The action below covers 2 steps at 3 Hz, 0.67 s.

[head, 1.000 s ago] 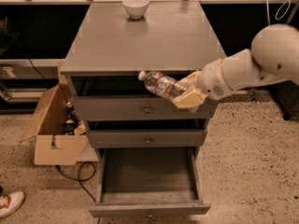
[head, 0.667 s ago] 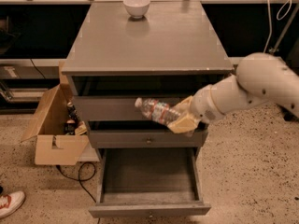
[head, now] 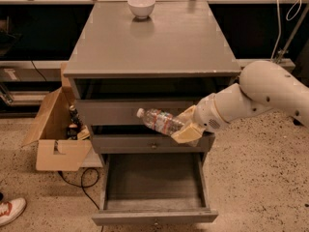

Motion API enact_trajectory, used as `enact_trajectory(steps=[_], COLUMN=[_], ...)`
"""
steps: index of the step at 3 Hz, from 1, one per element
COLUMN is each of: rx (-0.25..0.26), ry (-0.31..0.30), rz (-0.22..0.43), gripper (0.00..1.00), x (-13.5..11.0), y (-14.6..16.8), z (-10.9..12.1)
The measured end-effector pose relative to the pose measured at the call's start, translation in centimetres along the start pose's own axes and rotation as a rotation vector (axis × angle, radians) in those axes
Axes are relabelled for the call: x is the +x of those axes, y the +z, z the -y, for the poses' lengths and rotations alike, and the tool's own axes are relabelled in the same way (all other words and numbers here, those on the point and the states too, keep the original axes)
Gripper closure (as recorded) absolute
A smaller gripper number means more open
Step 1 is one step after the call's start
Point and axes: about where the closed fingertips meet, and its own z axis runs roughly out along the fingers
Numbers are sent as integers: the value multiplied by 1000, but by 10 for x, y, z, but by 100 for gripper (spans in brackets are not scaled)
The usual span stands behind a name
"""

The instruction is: Place water bottle into bottom drawer

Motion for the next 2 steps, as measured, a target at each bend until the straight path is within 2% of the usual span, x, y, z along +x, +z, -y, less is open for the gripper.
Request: enact_trajectory(steps=[1,2], rx=[-45,-113], ry=[37,88], rz=[-7,-18], gripper=[100,100], x=[21,68], y=[22,72], z=[1,3])
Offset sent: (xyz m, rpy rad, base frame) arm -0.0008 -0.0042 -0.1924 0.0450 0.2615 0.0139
